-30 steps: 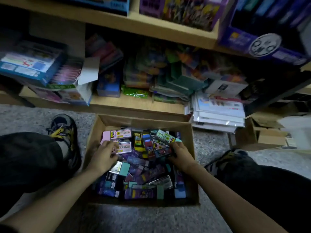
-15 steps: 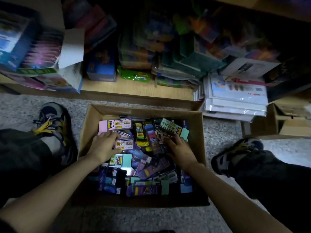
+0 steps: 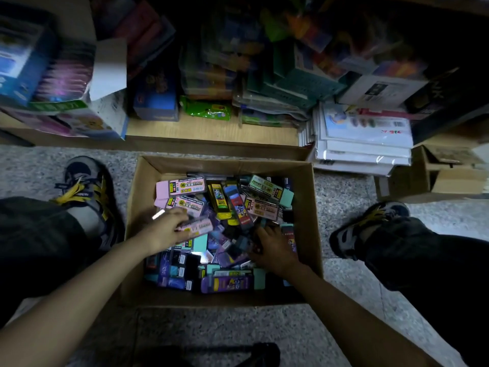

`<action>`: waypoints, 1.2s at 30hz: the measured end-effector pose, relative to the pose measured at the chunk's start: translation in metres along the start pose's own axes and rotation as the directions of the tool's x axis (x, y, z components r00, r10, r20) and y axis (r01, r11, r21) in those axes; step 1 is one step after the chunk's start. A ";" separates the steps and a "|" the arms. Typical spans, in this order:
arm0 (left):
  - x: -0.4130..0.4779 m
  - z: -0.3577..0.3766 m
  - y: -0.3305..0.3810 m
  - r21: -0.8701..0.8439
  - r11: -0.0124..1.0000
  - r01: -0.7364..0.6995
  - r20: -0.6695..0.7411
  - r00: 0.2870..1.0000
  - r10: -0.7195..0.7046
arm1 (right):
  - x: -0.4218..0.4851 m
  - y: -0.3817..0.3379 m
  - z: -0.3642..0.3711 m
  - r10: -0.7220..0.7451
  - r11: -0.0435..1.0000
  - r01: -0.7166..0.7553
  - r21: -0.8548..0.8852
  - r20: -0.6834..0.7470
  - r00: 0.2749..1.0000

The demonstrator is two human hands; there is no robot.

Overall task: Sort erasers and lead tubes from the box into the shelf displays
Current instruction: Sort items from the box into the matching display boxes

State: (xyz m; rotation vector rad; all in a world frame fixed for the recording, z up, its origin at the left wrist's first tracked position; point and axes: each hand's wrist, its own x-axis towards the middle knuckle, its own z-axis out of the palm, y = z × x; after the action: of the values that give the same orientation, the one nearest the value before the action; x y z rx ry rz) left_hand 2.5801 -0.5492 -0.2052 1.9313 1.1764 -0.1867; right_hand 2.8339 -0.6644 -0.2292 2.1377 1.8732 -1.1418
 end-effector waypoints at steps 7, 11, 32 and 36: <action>-0.010 0.018 -0.008 0.328 0.944 -0.027 0.110 0.994 -0.010 | -0.011 0.000 0.001 0.011 1.000 -0.011 0.001 0.081 0.997; -0.006 0.018 -0.006 0.285 0.958 -0.020 0.115 0.993 -0.013 | -0.010 0.001 -0.012 -0.036 0.997 0.020 0.068 0.248 0.968; -0.023 0.009 0.092 -0.947 0.313 0.074 -0.060 0.916 -0.397 | -0.050 -0.071 -0.086 0.130 0.419 0.046 0.907 -0.110 0.985; -0.028 0.011 0.126 -0.981 0.194 -0.009 -0.085 0.920 -0.383 | -0.061 -0.090 -0.094 0.095 0.405 0.127 0.905 -0.180 0.979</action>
State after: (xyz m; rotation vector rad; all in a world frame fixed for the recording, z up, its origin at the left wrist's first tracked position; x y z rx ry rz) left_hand 2.6670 -0.6009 -0.1248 0.6063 1.2479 0.6765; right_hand 2.8006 -0.6443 -0.0914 2.7793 1.3858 -2.5108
